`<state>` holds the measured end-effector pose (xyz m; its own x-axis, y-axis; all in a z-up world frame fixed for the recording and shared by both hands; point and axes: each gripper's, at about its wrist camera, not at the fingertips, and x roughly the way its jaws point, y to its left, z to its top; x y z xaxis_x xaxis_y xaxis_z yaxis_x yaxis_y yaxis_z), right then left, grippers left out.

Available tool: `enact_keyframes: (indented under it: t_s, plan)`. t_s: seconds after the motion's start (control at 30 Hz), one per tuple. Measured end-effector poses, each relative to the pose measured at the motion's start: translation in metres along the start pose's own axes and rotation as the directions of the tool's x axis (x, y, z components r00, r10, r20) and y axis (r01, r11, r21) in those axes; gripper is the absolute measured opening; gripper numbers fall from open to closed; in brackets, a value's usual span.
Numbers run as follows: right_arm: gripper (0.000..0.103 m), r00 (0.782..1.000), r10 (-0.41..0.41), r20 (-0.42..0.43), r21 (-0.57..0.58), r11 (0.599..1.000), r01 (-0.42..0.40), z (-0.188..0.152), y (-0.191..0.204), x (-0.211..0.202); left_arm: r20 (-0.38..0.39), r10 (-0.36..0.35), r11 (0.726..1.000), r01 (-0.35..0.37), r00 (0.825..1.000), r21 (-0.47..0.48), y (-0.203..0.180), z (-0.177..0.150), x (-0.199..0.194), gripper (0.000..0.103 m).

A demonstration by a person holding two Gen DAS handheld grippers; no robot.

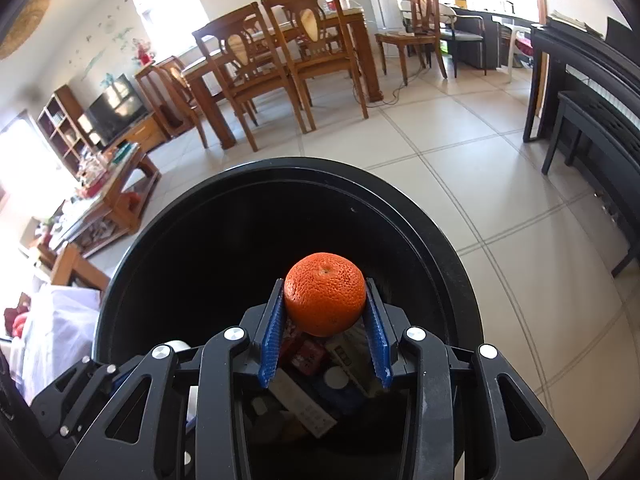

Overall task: Collect trash
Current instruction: 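Open both grippers to drop the cup and orange into the bin, then move both open grippers back over the table toward the tray and blue item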

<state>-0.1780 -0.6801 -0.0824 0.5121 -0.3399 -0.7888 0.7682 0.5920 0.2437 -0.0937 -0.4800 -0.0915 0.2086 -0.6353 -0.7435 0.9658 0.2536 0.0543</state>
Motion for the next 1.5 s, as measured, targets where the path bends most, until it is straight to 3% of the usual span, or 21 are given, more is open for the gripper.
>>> enact_keyframes:
  t_s: [0.2,0.33,0.5,0.6,0.73,0.87,0.97,1.2,1.5]
  plan:
    - [0.039,1.0,-0.012,0.002,-0.002,1.0,0.012,-0.003,0.001,0.001,-0.001,0.017,1.0,-0.017,1.0,0.003,-0.001,-0.002,-0.001,0.053]
    - [0.057,1.0,-0.016,0.019,0.012,1.0,0.016,-0.003,-0.001,-0.001,0.007,0.039,0.999,-0.039,0.999,0.003,-0.003,-0.003,-0.003,0.065]
    - [0.057,0.999,-0.017,0.035,0.012,1.0,0.016,-0.005,-0.001,-0.003,0.022,0.057,0.998,-0.057,0.998,0.006,-0.005,-0.004,-0.007,0.066]
    - [0.057,0.999,0.01,0.053,0.036,0.999,-0.012,-0.007,-0.004,-0.007,0.041,0.075,0.997,-0.076,0.996,0.009,-0.004,-0.004,-0.014,0.075]
    - [0.057,0.995,0.024,0.093,0.067,0.997,-0.031,-0.007,-0.008,-0.014,0.069,0.084,0.996,-0.084,0.994,-0.006,0.0,-0.007,-0.026,0.075]
    - [0.064,0.987,0.065,0.145,0.099,0.992,-0.08,-0.009,-0.01,-0.023,0.096,0.1,0.995,-0.098,0.99,-0.023,0.006,-0.012,-0.042,0.076]
    - [0.067,0.981,0.079,0.176,0.099,0.99,-0.097,-0.011,-0.004,-0.028,0.132,0.126,0.991,-0.12,0.983,-0.053,0.016,-0.022,-0.062,0.085]
    - [0.07,0.967,0.174,0.187,0.053,0.981,-0.187,-0.015,0.021,-0.036,0.178,0.2,0.973,-0.174,0.964,-0.15,0.053,-0.051,-0.111,0.085]
    - [0.07,0.949,0.258,0.181,-0.098,0.965,-0.243,-0.021,0.089,-0.044,0.217,0.292,0.934,-0.229,0.931,-0.275,0.097,-0.094,-0.171,0.085]
